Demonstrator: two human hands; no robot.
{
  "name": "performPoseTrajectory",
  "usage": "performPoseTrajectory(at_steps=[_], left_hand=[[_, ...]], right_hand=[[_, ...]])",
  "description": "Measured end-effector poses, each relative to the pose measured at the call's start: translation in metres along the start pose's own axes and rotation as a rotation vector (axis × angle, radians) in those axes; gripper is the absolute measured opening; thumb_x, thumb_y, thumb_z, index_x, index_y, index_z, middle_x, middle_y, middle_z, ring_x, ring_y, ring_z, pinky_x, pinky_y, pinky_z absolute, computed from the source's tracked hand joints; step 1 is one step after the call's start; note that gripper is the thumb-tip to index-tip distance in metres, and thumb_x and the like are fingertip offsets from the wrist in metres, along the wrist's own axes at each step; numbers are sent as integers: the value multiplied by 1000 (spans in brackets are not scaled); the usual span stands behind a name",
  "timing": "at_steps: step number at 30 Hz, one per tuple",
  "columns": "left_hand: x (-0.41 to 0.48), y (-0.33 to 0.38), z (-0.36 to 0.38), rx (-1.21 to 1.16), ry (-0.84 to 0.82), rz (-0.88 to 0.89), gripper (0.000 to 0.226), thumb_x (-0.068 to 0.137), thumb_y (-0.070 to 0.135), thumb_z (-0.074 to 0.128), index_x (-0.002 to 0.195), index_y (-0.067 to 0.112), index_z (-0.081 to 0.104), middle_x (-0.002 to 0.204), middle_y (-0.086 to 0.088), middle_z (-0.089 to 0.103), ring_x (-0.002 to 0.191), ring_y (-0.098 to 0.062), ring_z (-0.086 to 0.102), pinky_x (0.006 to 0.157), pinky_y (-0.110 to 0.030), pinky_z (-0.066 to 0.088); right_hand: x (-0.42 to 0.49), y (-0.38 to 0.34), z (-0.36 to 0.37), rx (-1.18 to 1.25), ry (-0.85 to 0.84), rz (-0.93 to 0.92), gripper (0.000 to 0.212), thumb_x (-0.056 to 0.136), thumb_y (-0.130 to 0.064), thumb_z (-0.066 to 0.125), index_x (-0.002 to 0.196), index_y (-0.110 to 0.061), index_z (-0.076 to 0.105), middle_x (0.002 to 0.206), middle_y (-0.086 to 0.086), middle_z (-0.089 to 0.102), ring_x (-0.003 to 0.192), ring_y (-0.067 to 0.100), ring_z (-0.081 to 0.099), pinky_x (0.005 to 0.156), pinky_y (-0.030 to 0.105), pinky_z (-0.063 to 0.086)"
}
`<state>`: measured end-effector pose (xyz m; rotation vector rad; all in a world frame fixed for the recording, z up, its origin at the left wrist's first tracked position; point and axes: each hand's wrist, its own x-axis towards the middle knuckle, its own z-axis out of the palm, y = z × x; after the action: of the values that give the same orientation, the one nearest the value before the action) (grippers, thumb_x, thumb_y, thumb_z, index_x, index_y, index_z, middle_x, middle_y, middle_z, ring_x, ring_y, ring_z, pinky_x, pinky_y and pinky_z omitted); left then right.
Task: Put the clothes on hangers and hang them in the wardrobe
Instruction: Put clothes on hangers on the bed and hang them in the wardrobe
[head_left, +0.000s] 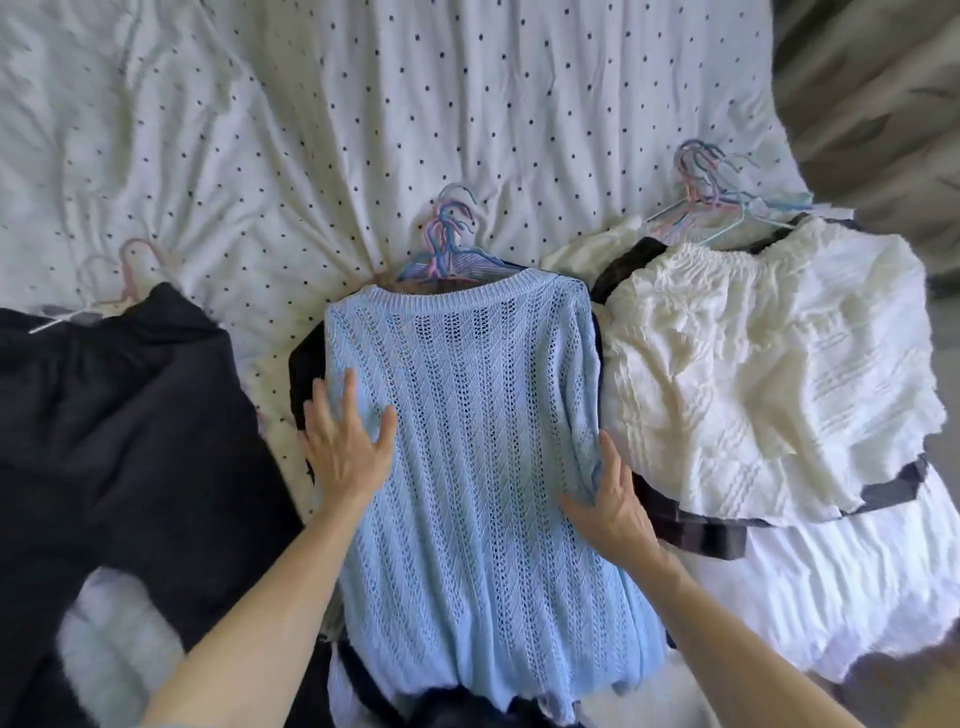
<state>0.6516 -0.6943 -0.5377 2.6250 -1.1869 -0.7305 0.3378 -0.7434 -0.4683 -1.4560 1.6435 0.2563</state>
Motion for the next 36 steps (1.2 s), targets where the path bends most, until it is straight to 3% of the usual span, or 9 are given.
performPoseTrajectory(at_steps=[7, 9, 11, 16, 18, 20, 23, 29, 36], left_hand=[[-170, -26, -15, -81, -335, -117, 76, 96, 54, 52, 150, 56, -1, 166, -6, 3, 139, -29, 42, 103, -47, 47], [-188, -20, -18, -75, -401, -144, 69, 101, 46, 49, 154, 50, 5, 147, -9, 35, 89, -14, 63, 72, -33, 56], [-196, -14, -21, -41, -427, -167, 67, 103, 41, 46, 156, 46, 7, 137, -7, 42, 64, -7, 53, 56, -29, 50], [-194, -3, -30, 138, -646, -163, 79, 98, 38, 51, 157, 43, -2, 166, -7, -1, 126, -23, 55, 53, -19, 42], [-197, 3, -38, 201, -708, -157, 82, 97, 39, 52, 157, 41, -4, 166, -4, -14, 142, -26, 39, 83, -26, 53], [-201, 9, -44, 337, -692, -127, 80, 99, 40, 49, 158, 37, -4, 163, -6, -26, 153, -30, 11, 115, -41, 34], [-214, 35, -41, 505, -627, 69, 75, 99, 42, 49, 159, 29, 5, 161, -9, -31, 153, -31, -12, 122, -54, 11], [-283, 162, -21, 425, -568, 583, 68, 99, 45, 49, 158, 30, 19, 167, -2, -3, 154, -26, 2, 122, -54, 13], [-467, 312, 13, 402, -573, 1265, 67, 97, 42, 50, 157, 36, 22, 167, -1, 10, 153, -20, 8, 123, -45, 11]], right_hand=[[-79, 65, 24, -102, -160, 122, 92, 88, -42, 66, 158, -30, 8, 156, 2, 33, 134, 31, 44, 102, 40, 41], [-90, 70, 29, -144, -154, 119, 90, 90, -43, 63, 158, -28, 5, 159, 9, 29, 140, 31, 37, 112, 42, 36], [-100, 70, 34, -244, -129, 56, 86, 92, -45, 59, 157, -26, 7, 163, 9, 19, 148, 26, 24, 120, 41, 23], [-118, 65, 39, -254, -280, 79, 84, 93, -39, 50, 159, -27, -1, 166, 5, 0, 145, 28, 31, 115, 37, 29], [-125, 66, 34, -225, -232, 36, 73, 96, -38, 49, 157, -24, 12, 164, 7, 12, 139, 28, 41, 110, 36, 35], [-138, 71, 24, -186, -177, 11, 62, 98, -39, 49, 153, -25, 26, 162, 3, 22, 134, 26, 47, 106, 34, 37], [-171, 91, 1, -134, -74, -12, 56, 98, -39, 50, 151, -25, 37, 161, 1, 30, 140, 21, 41, 110, 32, 35], [-288, 164, -50, 137, 354, -61, 38, 99, -34, 53, 137, -30, 57, 147, -8, 51, 136, 14, 46, 109, 30, 36], [-475, 301, -57, 338, 924, 238, 36, 98, -38, 55, 134, -35, 58, 147, -11, 49, 142, 13, 38, 117, 40, 31]])
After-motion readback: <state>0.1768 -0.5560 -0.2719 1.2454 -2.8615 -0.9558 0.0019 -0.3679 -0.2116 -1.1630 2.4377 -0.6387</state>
